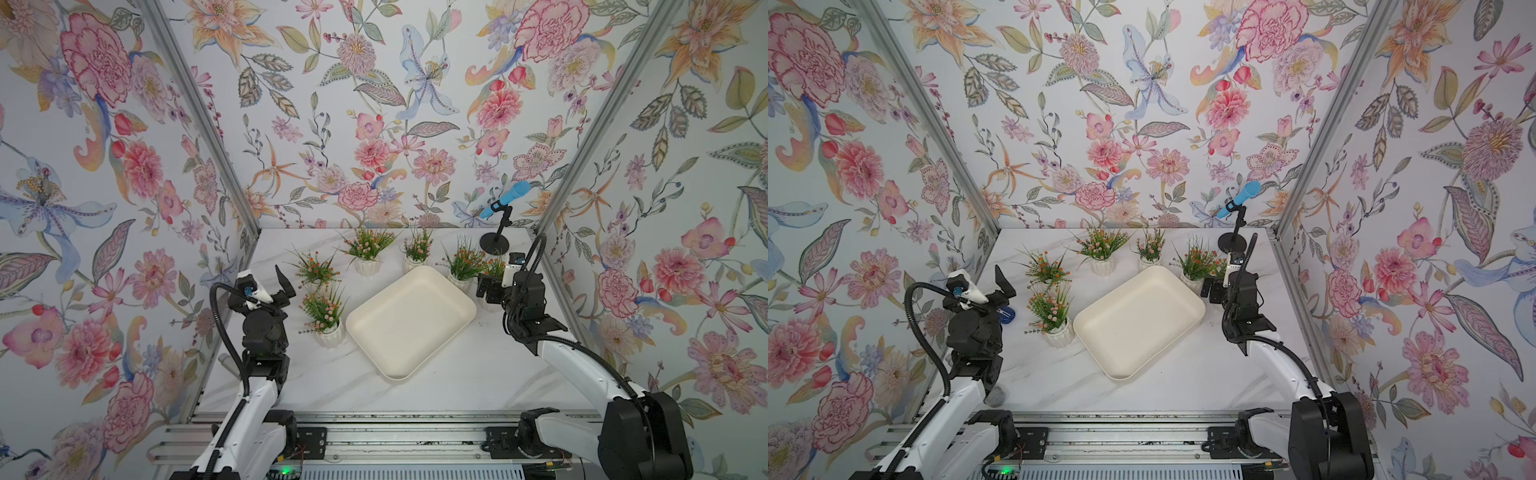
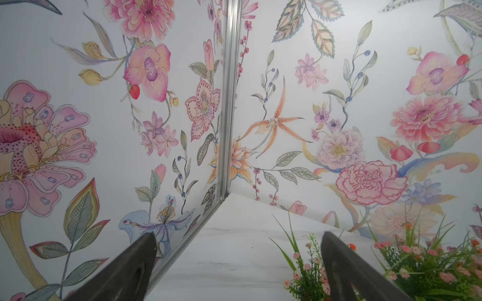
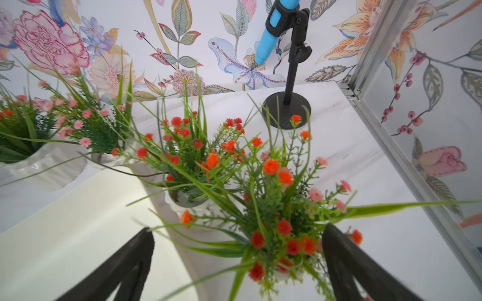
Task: Put the potted gypsophila into the storage box
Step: Pick up the baby's breath potted plant from the center of the board.
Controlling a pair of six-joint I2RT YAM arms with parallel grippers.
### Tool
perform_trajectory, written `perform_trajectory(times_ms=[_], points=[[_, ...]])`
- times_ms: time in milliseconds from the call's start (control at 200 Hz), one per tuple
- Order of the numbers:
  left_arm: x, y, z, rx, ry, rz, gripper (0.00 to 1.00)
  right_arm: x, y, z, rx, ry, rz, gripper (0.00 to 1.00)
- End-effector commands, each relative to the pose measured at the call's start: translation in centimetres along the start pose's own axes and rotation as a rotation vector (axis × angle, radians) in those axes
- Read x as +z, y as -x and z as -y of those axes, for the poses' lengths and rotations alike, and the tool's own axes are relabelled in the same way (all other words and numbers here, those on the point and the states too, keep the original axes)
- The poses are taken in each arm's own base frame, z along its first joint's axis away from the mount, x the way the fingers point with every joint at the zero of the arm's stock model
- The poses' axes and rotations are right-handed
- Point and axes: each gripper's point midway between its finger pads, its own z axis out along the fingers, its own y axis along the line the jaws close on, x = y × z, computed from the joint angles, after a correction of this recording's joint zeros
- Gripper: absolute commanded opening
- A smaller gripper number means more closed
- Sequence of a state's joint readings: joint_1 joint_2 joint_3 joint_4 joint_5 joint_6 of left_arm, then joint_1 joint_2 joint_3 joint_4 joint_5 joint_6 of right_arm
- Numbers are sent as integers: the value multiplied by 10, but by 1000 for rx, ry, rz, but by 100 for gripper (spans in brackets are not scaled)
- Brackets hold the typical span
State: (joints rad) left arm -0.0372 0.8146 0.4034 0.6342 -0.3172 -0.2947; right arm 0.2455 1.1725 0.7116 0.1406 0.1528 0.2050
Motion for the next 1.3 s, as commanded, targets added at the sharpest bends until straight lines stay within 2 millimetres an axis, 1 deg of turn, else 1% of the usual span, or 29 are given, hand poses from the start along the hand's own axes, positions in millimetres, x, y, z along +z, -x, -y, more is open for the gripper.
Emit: perform_trajectory(times_ms=[0,110,205,250,325,375,465,510,525,550,580,645,706,756,846,896,941,956,986,991,1021,1036,1046,1051,1081,1156,1196,1251,1291], points=[[1,-6,14,-150,-41,-109,100,-17,9,-12,98,-11,-33,100],[9,0,35,-255,-92,-174,100,-32,28,-28,218,27,22,100],[12,13,65,-303,-172,-217,100,-42,40,-46,316,82,26,100],[12,17,78,-321,-195,-231,100,-46,44,-59,353,120,11,100],[9,24,101,-382,-251,-248,100,-50,49,-88,405,212,-34,100],[5,23,120,-436,-297,-278,100,-52,48,-110,428,260,-77,100],[-5,16,157,-499,-380,-343,100,-60,49,-156,410,354,-132,100],[-10,12,176,-517,-416,-369,100,-61,52,-172,413,376,-137,100],[-12,10,181,-520,-425,-380,100,-66,51,-185,406,405,-144,100],[-15,9,190,-526,-444,-390,100,-68,53,-195,391,434,-138,100],[-18,9,200,-536,-468,-397,100,-72,59,-205,361,457,-122,100],[-23,6,218,-550,-513,-416,100,-78,68,-216,340,491,-86,100],[-28,15,232,-533,-581,-385,100,-82,73,-225,371,567,-83,100],[-32,27,241,-551,-658,-333,100,-83,75,-222,388,597,-101,100],[-57,57,262,-635,-918,-163,100,-79,70,-211,428,586,-114,100],[-64,60,272,-662,-1007,-133,100,-81,73,-211,429,610,-89,100],[-67,64,285,-661,-1086,-130,100,-80,75,-211,432,618,-86,100],[-66,68,290,-656,-1107,-125,100,-72,78,-200,454,588,-79,100],[-66,70,302,-627,-1146,-145,100,-65,78,-191,491,558,-86,100],[-65,66,305,-619,-1148,-158,100,-63,77,-190,497,554,-89,100],[-59,64,316,-577,-1150,-197,100,-55,75,-180,534,523,-100,100],[-53,56,321,-552,-1128,-237,100,-52,73,-175,544,509,-106,100],[-49,54,324,-538,-1110,-257,100,-50,72,-172,549,498,-109,100],[-47,50,324,-529,-1098,-274,100,-49,72,-170,550,493,-109,100],[-35,42,330,-483,-1046,-332,100,-44,68,-159,552,445,-118,100],[-21,23,339,-354,-978,-422,100,-39,61,-125,494,282,-111,100],[-17,14,340,-312,-941,-464,100,-41,60,-103,454,168,-97,100],[-15,3,339,-301,-894,-505,100,-46,58,-64,429,-17,-83,100],[-19,-5,342,-303,-892,-533,100,-52,55,-37,428,-114,-84,100]])
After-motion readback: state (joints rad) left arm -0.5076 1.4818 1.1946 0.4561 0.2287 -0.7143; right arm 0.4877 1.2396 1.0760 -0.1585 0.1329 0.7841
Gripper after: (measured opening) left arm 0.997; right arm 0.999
